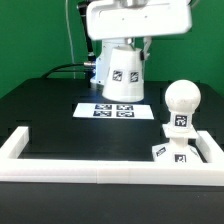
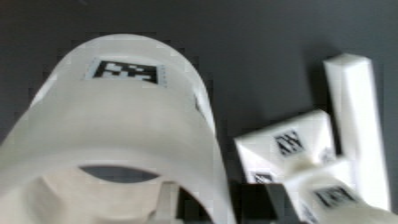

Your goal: Assemble lamp

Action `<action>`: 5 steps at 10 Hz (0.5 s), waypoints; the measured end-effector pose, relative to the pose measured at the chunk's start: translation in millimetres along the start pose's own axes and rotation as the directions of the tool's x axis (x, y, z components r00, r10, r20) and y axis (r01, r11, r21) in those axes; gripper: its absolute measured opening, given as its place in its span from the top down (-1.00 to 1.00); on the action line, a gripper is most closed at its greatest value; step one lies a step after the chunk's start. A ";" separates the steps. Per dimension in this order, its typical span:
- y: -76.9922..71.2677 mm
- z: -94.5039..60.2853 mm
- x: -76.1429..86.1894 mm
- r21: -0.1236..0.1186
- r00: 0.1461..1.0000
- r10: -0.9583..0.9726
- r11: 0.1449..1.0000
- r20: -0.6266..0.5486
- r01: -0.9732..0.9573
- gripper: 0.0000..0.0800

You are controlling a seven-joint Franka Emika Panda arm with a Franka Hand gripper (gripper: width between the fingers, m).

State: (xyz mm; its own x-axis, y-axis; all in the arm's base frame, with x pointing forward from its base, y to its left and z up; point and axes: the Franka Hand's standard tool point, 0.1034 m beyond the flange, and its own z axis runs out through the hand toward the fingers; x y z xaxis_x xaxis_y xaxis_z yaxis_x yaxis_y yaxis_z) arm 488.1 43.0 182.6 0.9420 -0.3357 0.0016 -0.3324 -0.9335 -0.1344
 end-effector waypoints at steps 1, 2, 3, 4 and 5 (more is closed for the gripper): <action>-13.7 -8.8 4.1 0.006 1.000 0.008 1.000 0.006 -0.008 0.89; -28.4 -18.6 9.2 0.014 1.000 0.005 1.000 0.008 -0.005 0.89; -39.4 -25.6 15.2 0.019 1.000 -0.008 1.000 0.004 0.007 0.89; -43.2 -26.7 17.7 0.021 1.000 -0.016 1.000 -0.002 0.016 0.89; -41.1 -25.0 16.5 0.019 1.000 -0.013 1.000 0.001 0.013 0.89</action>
Offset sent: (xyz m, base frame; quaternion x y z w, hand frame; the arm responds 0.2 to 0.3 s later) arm 0.0305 0.0313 0.0248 0.0185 -0.0043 -0.0244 0.9995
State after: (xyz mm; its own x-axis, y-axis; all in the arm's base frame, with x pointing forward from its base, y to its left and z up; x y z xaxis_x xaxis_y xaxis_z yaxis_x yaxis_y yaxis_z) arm 516.1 72.6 213.0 0.9463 -0.3233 0.0027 -0.3191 -0.9353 -0.1530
